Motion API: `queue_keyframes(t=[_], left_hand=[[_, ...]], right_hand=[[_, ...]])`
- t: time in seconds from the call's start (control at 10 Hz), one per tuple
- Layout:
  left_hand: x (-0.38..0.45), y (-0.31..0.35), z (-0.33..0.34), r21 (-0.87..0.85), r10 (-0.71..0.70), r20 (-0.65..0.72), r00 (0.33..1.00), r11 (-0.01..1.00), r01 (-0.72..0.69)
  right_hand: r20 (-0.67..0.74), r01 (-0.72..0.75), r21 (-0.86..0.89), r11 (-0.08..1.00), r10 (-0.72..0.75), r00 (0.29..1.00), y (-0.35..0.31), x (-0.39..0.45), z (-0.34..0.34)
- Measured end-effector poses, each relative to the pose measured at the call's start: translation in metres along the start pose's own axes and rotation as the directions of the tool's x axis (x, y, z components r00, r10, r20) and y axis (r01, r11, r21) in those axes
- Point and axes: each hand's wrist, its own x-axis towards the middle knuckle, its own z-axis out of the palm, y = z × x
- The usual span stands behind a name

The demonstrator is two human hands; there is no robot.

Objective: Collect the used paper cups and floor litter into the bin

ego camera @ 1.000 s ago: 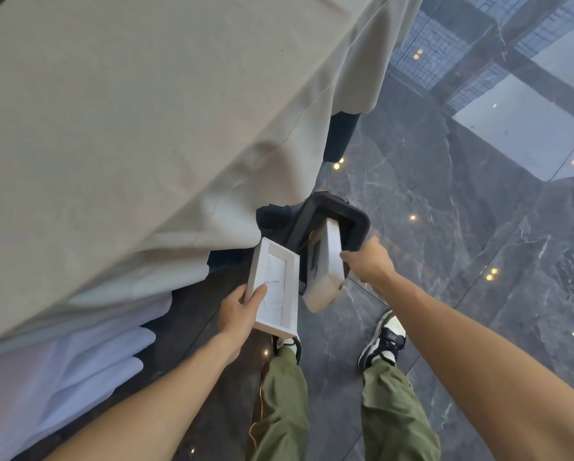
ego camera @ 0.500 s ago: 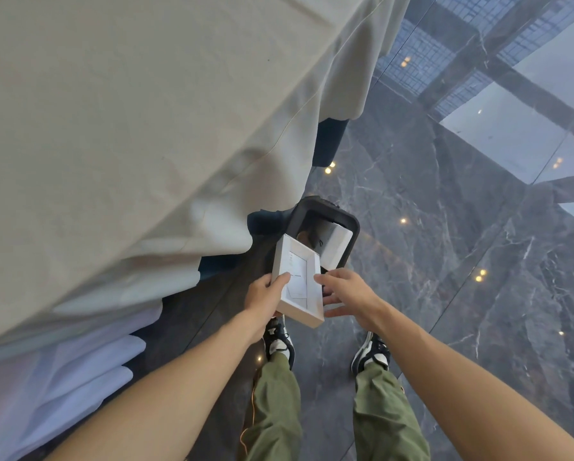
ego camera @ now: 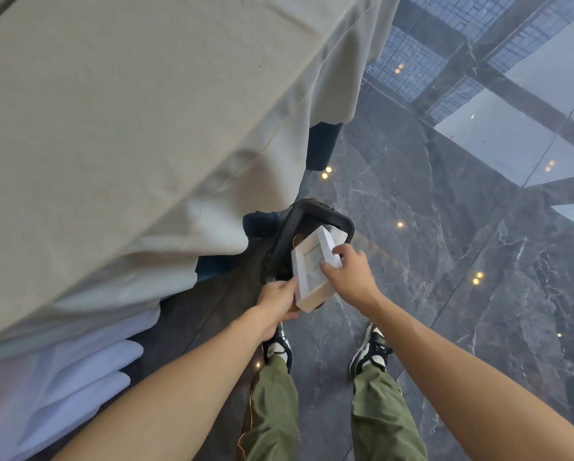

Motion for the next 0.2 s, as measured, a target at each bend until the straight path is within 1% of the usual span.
queue_keyframes(t=[0.1,0.2], left_hand=[[-0.01,0.006,0.002,0.113,0.062,-0.038,0.997,0.992,-0.058],[-0.02,0.014,-0.001,0.339,0.191,-0.075,0.979,0.928,-0.155]], right_hand=[[0.004,0.028,-0.109,0.994,-0.028,1.0,0.001,-0.001,0.002],[0.022,-0.006,-0.177,0.984,0.01,1.0,0.002,-0.004,-0.001]])
